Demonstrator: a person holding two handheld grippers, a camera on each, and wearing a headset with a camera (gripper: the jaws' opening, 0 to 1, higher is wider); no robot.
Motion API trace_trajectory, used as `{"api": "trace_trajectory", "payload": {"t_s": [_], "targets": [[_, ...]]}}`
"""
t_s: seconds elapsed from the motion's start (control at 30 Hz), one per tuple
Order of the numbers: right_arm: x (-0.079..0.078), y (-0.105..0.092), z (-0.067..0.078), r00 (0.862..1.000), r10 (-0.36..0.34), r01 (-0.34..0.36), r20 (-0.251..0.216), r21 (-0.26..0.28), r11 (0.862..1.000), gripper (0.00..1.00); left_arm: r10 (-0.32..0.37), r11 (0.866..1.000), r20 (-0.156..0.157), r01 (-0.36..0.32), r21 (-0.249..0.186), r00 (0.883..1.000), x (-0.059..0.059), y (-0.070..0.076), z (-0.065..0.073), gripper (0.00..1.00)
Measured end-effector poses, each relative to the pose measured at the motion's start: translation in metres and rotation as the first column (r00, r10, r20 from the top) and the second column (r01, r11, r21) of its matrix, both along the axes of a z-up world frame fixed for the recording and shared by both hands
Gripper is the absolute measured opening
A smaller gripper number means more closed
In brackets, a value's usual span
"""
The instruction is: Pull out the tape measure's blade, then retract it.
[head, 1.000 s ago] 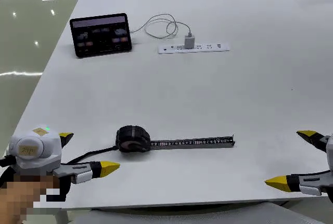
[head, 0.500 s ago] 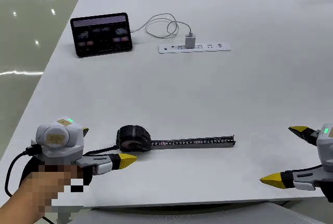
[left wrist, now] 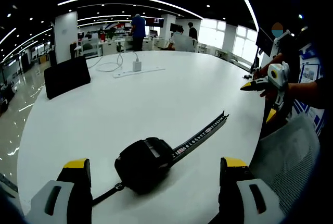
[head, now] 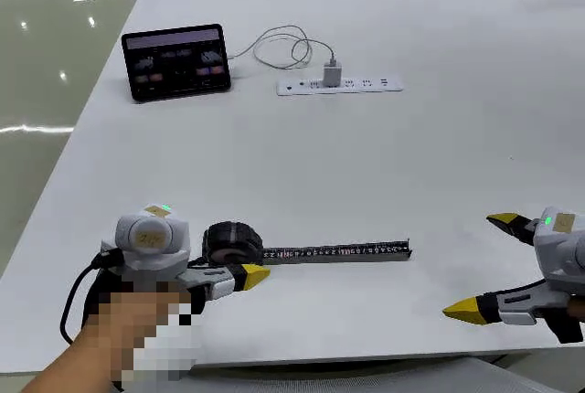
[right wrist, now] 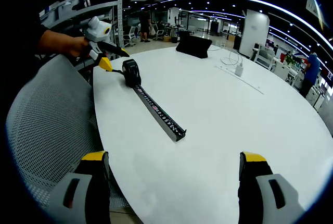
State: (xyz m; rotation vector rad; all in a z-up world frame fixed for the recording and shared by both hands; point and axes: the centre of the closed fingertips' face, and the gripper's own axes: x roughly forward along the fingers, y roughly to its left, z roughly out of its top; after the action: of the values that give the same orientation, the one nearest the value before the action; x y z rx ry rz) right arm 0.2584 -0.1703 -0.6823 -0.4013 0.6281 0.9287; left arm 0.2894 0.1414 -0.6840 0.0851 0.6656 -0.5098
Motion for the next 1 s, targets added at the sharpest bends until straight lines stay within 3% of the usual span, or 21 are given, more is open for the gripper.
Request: {"api": "trace_trajectory", "payload": {"t_s": [0.07,0.17,0.23,0.3,0.4,0.53,0.63,0.83,0.93,1.0], "targets": [[0.001,0.002,0.000,1.000,0.007,-0.007,0.001,-0.002,1.000,1.00,0.002,1.000,-0.006,-0.002,0.004,1.000,0.002,-0.004,-0.002,0.99],[0.004,0.004,0.000,1.000,0.017,-0.017,0.002,-0.010,1.000,1.00,0.057,0.997,-0.025,-0.058,-0.045,0.998,0.006,-0.010,0.000,0.99],[0.005,0.006,0.000,1.000,0.022,-0.022,0.001,-0.010,1.000,1.00,0.057,0.998,-0.012,-0.057,-0.022,0.998,0.007,-0.014,-0.002,0.99],[0.005,0.009,0.000,1.000,0.029,-0.029,0.000,-0.013,1.000,1.00,0.065,0.997,0.009,-0.065,0.032,0.998,0.009,-0.014,-0.006,1.00],[0.006,0.013,0.000,0.999,0.038,-0.038,-0.001,-0.013,0.999,1.00,0.097,0.995,0.007,-0.097,0.030,0.995,0.009,-0.018,-0.010,1.00],[0.006,0.017,0.000,0.999,0.043,-0.043,-0.003,-0.012,0.999,1.00,0.145,0.988,0.027,-0.146,0.050,0.989,0.010,-0.018,-0.012,1.00],[0.006,0.019,-0.002,0.999,0.051,-0.051,-0.008,-0.018,0.999,1.00,0.199,0.980,0.018,-0.199,0.004,0.980,0.013,-0.018,-0.011,1.00],[0.009,0.025,-0.006,0.997,0.071,-0.071,-0.013,-0.027,0.997,1.00,0.265,0.964,-0.003,-0.265,-0.018,0.964,0.019,-0.011,-0.024,1.00],[0.012,0.026,-0.010,0.997,0.080,-0.081,-0.021,-0.029,0.996,1.00,0.287,0.958,0.033,-0.287,0.001,0.957,0.022,-0.006,-0.025,1.00],[0.014,0.026,-0.014,0.996,0.087,-0.088,-0.027,-0.034,0.996,1.00,0.301,0.954,0.057,-0.300,-0.015,0.952,0.025,-0.005,-0.020,1.00]]}}
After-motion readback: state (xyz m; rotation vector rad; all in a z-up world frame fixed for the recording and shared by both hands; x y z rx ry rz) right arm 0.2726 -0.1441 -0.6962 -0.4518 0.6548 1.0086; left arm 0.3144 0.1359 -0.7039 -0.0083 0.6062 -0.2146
